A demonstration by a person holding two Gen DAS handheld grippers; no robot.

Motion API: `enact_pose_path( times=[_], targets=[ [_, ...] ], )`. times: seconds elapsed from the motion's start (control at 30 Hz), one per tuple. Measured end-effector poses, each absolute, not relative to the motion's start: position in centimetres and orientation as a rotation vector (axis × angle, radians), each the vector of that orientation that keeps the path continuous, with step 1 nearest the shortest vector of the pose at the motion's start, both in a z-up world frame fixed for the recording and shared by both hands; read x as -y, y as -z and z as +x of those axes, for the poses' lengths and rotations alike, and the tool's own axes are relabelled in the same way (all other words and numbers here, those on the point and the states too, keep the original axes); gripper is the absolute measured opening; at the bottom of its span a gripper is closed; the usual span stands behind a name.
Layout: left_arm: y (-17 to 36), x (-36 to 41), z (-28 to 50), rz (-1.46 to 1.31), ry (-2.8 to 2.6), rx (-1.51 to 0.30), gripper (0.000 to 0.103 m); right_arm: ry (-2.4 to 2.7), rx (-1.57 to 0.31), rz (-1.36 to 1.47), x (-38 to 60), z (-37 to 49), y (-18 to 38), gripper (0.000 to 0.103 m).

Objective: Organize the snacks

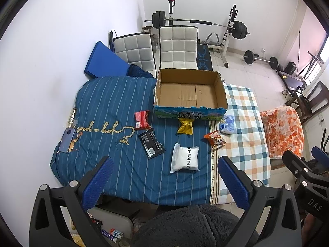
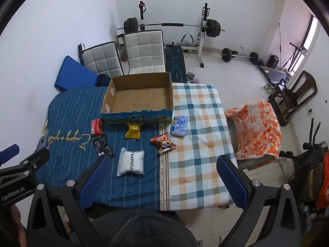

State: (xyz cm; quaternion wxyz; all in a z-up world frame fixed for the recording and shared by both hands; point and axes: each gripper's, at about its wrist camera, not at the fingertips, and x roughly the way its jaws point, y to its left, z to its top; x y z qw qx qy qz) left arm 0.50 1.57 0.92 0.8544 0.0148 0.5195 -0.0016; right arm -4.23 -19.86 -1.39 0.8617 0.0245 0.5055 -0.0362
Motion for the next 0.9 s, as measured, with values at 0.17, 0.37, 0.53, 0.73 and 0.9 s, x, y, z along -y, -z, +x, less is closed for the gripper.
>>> enact_pose_path(
  times=[0.17, 0.37, 0.53, 0.73, 0.9],
  targets=[
    [-1.0, -1.6, 0.6, 0.034, 0.001, -1.092, 0.103, 0.083, -1.058, 0.054, 19.7, -3.9, 1.3, 0.103],
    [-1.2, -1.7, 1.0, 0.033, -0.002, -1.087, 0.103, 0.084, -1.053, 0.068, 19.7, -3.4, 1.1, 0.103],
    [-1.3, -1.6, 1.1, 0.034, -0.004, -1.084, 0.103, 0.083, -1.053, 0.071, 19.9, -3.3, 1.1, 0.103],
    [-1.4, -1.7, 1.2, 0.033, -0.007, -1.086, 0.103, 0.08, -1.055, 0.071, 19.8, -3.2, 1.1, 0.103],
    [-1.5, -1.5, 1.2, 0.031, -0.011, -1.082, 0.103, 0.07, -1.054, 0.068, 19.8, -2.8, 1.3, 0.103]
  ],
)
